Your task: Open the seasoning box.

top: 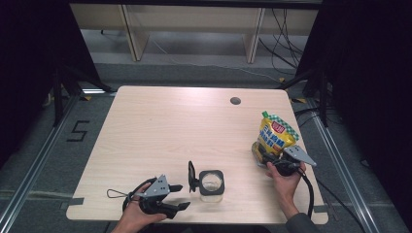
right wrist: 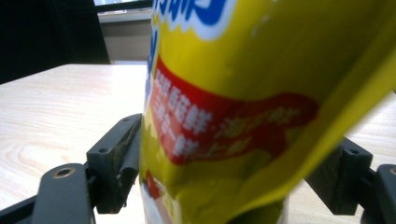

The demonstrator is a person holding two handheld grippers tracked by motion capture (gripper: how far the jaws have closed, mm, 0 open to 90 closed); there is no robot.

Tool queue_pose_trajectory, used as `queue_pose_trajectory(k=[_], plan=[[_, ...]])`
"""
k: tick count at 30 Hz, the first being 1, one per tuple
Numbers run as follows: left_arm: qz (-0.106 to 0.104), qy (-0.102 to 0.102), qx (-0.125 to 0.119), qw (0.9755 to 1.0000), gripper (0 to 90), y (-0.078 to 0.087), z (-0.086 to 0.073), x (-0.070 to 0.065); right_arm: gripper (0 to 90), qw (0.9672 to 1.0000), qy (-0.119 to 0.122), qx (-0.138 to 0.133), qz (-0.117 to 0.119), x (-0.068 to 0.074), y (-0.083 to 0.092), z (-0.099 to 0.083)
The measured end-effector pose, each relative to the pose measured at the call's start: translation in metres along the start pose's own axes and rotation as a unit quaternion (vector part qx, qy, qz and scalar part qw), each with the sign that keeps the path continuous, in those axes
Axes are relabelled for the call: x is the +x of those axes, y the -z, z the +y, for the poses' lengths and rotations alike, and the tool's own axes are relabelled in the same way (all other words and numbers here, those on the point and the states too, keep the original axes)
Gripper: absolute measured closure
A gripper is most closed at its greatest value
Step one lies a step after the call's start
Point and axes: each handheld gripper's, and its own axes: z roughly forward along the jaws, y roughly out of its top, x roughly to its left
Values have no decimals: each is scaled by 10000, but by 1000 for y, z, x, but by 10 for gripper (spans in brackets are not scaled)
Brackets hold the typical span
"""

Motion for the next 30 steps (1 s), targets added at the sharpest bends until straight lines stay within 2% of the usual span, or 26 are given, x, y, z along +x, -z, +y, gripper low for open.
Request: queue_pose_trajectory(k=[4,5,9,11,13,14,15,17,18,20,23,25,29,30], plan=[[16,3,26,10000,365,0,0,0,225,10000,16,-64,-18,0,-1,0],[37,121,28,9999,365,0,-1,-2,224,10000,21,-79,2,0,-2,0],[12,151,-17,9999,365,-1,-1,-2,217,9998,-57,-187,47,0,-3,-1],[10,153,-18,9999,364,-1,-1,-3,214,9999,6,-159,22,-1,-3,-1],[7,141,-13,9999,365,-1,-1,-3,208,9998,-62,-191,40,-1,-5,-1],[3,103,21,9999,364,0,0,-2,194,9997,-147,-183,-38,1,-5,-2],[4,22,37,10000,364,0,0,-1,194,9997,-161,-193,-26,1,-5,-2],[3,32,35,10000,365,0,0,-1,198,9997,-152,-195,-15,1,-5,-2],[-3,91,41,10000,365,0,0,-2,218,9997,-74,-193,124,-1,-5,-1],[-20,76,30,10000,364,-1,0,-2,281,9997,-36,-205,117,-2,-5,-2],[-52,98,54,9999,364,-1,0,-2,320,9998,-38,-197,59,-1,-6,-1],[-66,59,60,9999,365,-1,0,-2,329,9998,-89,-158,31,-1,-5,-1],[-65,-1,67,10000,365,-1,0,-1,343,9998,-12,-178,-2,-1,-6,-1],[-56,93,69,9999,365,-1,0,-2,354,9998,-12,-183,-17,-1,-7,-1]])
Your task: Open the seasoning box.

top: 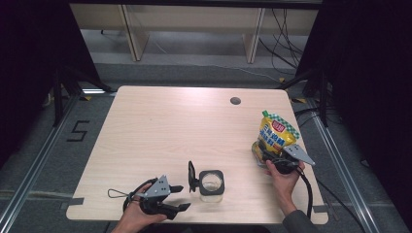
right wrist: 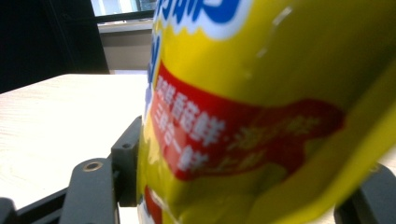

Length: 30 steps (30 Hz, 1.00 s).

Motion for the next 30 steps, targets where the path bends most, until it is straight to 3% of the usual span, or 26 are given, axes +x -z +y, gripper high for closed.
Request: queue_pose_trajectory(k=[3,6,7,8,9,11,12,14,16,17,21,22,25,28,29,30], plan=[[29,26,-39,10000,365,0,0,-1,386,9999,-63,17,98,1,-1,1],[17,-63,-65,10000,365,0,0,1,399,9998,119,123,27,-1,1,4],[47,-162,-28,9999,365,1,1,1,402,9997,-34,238,101,1,2,4],[73,-234,39,9997,365,2,1,3,404,9998,95,164,23,0,1,5],[75,-226,35,9997,365,2,1,3,407,9994,-52,325,116,1,3,7],[85,-238,49,9997,365,2,1,3,413,9994,-102,322,90,0,3,8],[126,-119,45,9998,365,2,1,1,414,9992,-137,359,146,-1,4,10],[110,-115,9,9999,365,2,1,1,418,9992,78,376,111,-1,5,14],[65,-120,-23,9999,365,2,1,1,419,9990,163,386,163,1,8,18],[80,1,-55,10000,365,1,0,0,420,9988,209,359,273,2,12,22],[99,-29,-18,9999,365,2,0,1,420,9983,396,226,374,8,22,33],[68,60,-95,9999,365,1,0,0,419,9977,495,217,420,10,25,36],[88,-42,-70,9999,363,2,0,1,420,9958,629,224,628,17,34,43],[142,-16,-39,9999,358,2,0,2,420,9910,1046,355,761,27,45,50],[135,9,-48,9999,356,2,-1,2,420,9890,1260,273,729,30,50,51],[135,9,-48,9999,355,2,-1,2,420,9890,1260,273,729,30,50,51]])
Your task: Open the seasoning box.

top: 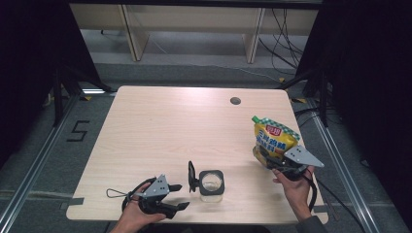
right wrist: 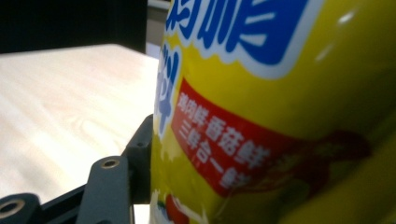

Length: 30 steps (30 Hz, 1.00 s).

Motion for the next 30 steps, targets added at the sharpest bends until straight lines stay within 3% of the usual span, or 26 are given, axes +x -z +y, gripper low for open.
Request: queue_pose_trajectory(k=[1,5,6,10,15,19,21,23,25,26,28,30], plan=[[4,7,0,10000,351,0,0,0,420,9996,255,-3,106,6,6,3],[27,-46,13,10000,323,0,0,2,420,9985,504,71,207,15,15,8],[40,-74,6,10000,316,0,0,3,420,9970,709,55,298,21,20,11],[94,21,-18,10000,306,1,0,2,420,9960,815,57,371,28,26,14],[131,70,-6,9999,285,0,0,2,420,9916,1154,318,496,38,36,16],[145,-15,10,9999,273,1,0,3,420,9884,1345,445,544,42,39,15],[172,80,10,9998,272,1,0,1,420,9837,1654,438,557,42,41,16],[231,72,33,9997,270,2,0,2,420,9836,1620,573,556,47,44,15],[238,54,27,9997,268,2,0,2,420,9812,1751,598,548,49,45,15],[256,-97,97,9996,268,3,0,4,421,9805,1778,615,566,50,46,15],[228,46,-28,9997,268,2,0,2,421,9792,1828,653,588,53,48,16],[209,-6,-6,9998,270,2,0,3,421,9765,1948,690,610,55,49,16]])
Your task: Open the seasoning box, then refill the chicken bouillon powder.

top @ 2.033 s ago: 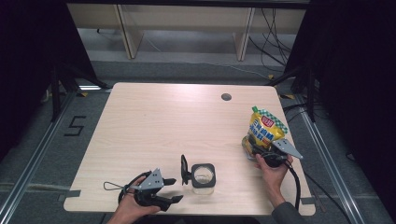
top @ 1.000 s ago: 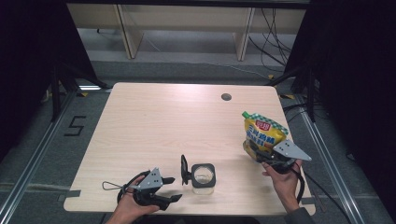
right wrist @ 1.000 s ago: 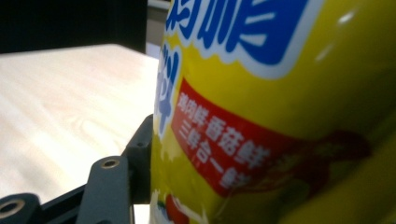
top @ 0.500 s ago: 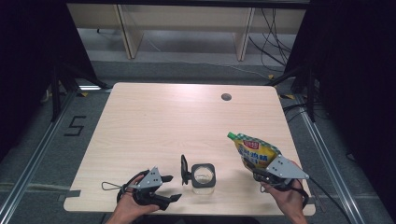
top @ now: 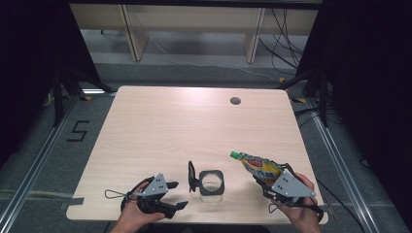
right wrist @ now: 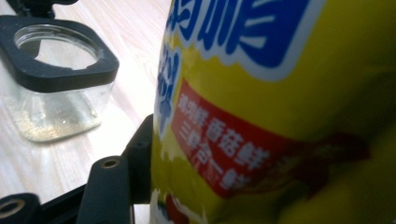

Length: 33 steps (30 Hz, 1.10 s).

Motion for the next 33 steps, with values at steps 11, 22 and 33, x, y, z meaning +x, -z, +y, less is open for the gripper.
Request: queue_pose_trajectory(k=[11,22,33], plan=[[33,22,-16,10000,270,0,1,0,421,9993,300,205,55,9,3,0],[39,-1,70,10000,271,1,1,1,421,9959,794,415,83,19,6,3],[90,6,57,9999,271,2,0,1,421,9910,1203,587,59,23,6,5]])
